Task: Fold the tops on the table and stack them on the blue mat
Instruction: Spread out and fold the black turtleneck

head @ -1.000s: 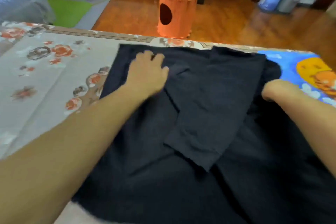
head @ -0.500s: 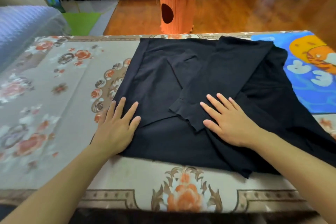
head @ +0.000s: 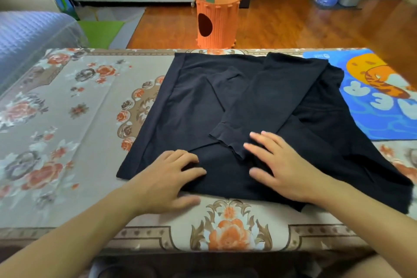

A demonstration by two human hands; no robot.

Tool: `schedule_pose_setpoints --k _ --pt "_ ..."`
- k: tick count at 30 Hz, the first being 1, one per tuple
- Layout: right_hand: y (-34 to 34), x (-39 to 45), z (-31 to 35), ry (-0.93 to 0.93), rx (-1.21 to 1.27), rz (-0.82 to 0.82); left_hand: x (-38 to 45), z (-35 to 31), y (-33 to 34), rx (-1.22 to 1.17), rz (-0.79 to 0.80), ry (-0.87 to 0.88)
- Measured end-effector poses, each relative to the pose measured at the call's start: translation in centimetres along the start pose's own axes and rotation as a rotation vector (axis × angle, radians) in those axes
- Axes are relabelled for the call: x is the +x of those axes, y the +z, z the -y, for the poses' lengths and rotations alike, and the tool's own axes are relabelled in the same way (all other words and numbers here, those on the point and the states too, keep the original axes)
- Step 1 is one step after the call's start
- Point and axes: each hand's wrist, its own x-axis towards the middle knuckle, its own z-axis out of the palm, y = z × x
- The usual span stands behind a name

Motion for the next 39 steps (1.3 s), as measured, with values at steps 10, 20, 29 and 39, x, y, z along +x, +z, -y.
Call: schedule_pose_setpoints --k 10,20,29,39 --pt "0.8 -8.6 -3.1 -0.028 -0.267 0.107 -1.7 1.6 -1.0 0.207 0.035 -0.020" --pt "1.4 -8.2 -1.9 0.194 -0.259 -0.056 -0.4 0.1 0.3 0.201 -0.205 -0.168" --pt "-6.2 -11.2 2.6 0.155 0.007 0.414 -5.8 -2.7 -6.8 -0.161 0.560 -0.290" --pt "-9.5 -1.4 -2.6 0.409 -0.242 0.013 3.7 5.0 -9.0 -0.177 0.332 -0.579"
